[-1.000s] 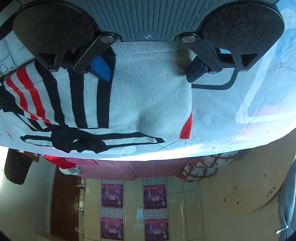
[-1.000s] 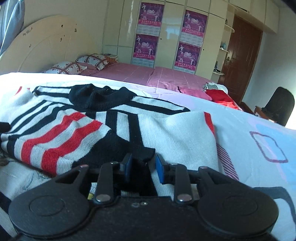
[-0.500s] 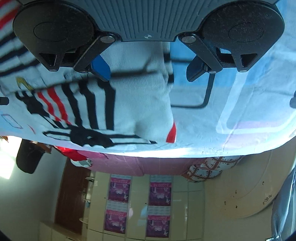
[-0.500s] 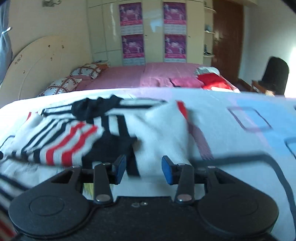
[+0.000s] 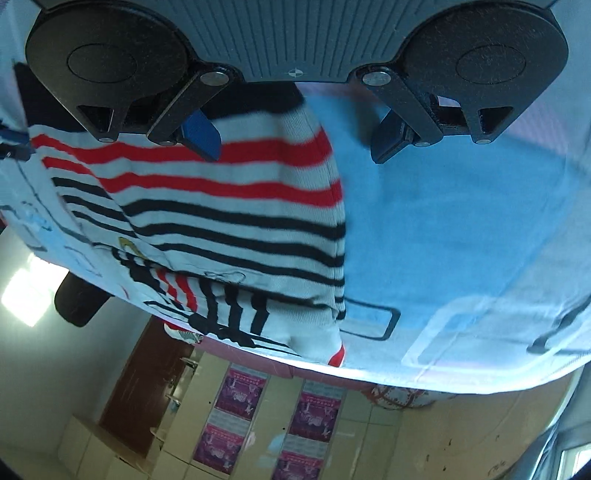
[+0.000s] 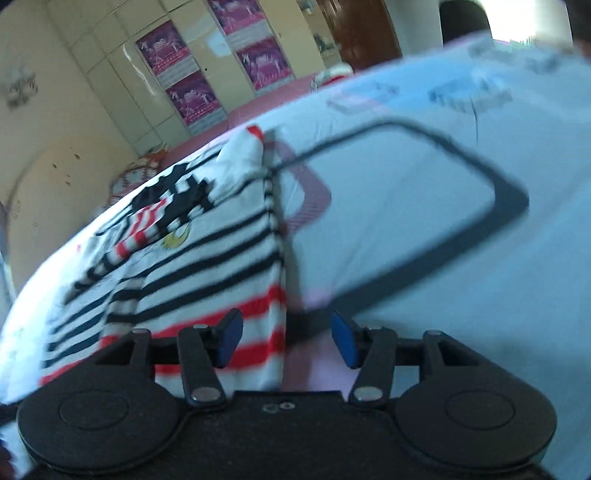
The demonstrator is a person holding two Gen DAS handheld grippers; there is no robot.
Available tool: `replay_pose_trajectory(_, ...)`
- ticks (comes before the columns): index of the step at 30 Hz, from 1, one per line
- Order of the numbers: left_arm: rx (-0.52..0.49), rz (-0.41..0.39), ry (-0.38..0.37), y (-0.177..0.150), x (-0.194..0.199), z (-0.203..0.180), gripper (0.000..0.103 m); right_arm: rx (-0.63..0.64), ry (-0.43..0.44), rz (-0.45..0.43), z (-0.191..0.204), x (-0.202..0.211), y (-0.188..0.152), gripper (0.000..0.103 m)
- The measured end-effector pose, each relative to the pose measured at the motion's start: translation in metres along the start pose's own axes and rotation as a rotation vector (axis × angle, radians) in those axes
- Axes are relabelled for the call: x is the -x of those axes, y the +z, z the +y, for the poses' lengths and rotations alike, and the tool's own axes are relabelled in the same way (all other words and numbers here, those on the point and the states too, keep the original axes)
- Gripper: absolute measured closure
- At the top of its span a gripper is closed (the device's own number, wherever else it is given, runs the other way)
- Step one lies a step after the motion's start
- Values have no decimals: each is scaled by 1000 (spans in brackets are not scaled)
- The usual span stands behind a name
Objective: Fold small clothes
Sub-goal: 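Grasp the black hem with both grippers and lift it toward the collar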
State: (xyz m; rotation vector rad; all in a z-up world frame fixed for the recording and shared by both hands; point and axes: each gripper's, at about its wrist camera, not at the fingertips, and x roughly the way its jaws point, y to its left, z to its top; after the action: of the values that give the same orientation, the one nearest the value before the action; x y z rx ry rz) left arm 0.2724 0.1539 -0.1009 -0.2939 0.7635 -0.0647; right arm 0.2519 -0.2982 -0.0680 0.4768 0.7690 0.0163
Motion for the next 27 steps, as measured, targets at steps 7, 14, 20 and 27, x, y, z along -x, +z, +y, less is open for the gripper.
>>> replay_pose_trajectory(7,122,23,-46,-36,25,-21,26,-91,111,27,-27,33,-24,52)
replay_pose_trajectory(14,359,9,-144,-71,40,-2,39,-156,254,144,-47,39,-45,58)
replay_pose_trajectory(20,450,32,-260,-69,25,18,39,-172,317,185,-43,27,-46,66)
replay_pose_trajectory(27,416,53,-348,-54,0,18,39,-173,367,235,-35,6,-42,76)
